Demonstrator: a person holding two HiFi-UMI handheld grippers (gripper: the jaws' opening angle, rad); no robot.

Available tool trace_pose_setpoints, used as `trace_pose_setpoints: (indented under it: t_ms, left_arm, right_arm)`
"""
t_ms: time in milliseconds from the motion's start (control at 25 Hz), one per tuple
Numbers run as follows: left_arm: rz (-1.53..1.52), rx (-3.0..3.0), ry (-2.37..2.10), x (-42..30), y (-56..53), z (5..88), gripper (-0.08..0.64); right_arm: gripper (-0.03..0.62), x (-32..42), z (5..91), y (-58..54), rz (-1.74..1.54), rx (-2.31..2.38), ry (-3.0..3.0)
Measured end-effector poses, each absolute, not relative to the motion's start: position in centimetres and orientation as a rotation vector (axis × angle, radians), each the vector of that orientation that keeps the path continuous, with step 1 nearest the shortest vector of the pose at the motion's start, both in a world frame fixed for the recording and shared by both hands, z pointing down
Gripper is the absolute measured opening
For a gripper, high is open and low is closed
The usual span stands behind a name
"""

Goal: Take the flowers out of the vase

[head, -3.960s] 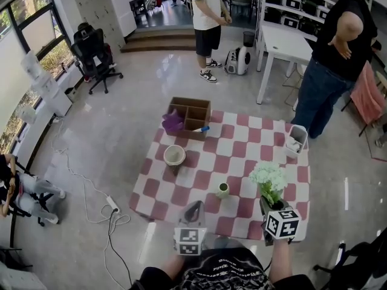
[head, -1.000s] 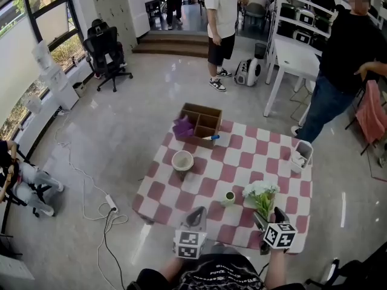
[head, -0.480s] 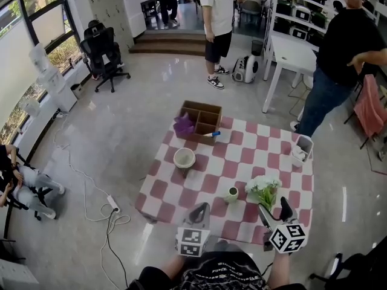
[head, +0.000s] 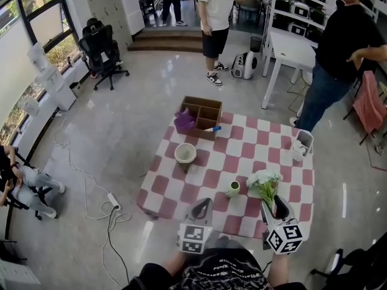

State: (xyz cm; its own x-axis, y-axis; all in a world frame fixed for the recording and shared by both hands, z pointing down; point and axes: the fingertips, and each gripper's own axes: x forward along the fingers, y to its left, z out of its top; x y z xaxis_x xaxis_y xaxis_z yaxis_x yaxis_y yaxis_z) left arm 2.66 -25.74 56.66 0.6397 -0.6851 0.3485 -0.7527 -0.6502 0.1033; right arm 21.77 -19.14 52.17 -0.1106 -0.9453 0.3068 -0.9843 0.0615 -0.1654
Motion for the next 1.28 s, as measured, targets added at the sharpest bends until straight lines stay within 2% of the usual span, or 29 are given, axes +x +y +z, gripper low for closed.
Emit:
trace_pose_setpoints:
  t_ms: [240,520,1280]
  left_arm:
    - [0.405,2.613,-1.17,2.8,-25.6,56.9,0.011]
    - [0.403,2.613,-1.179,3.2,-25.4,56.8,0.011]
    - [0.431,2.6,-1.22,3.2,-24.1,56.9,0.011]
  right_arm:
    - [0.096,21.5,52.2,-18.8,0.442,2.031,-2.171]
    - [0.012,22.2,52.6,-18.6,0.423,2.068,-2.128]
    - [0.005,22.4,54.1,-17.8,0.388,2.013,-2.084]
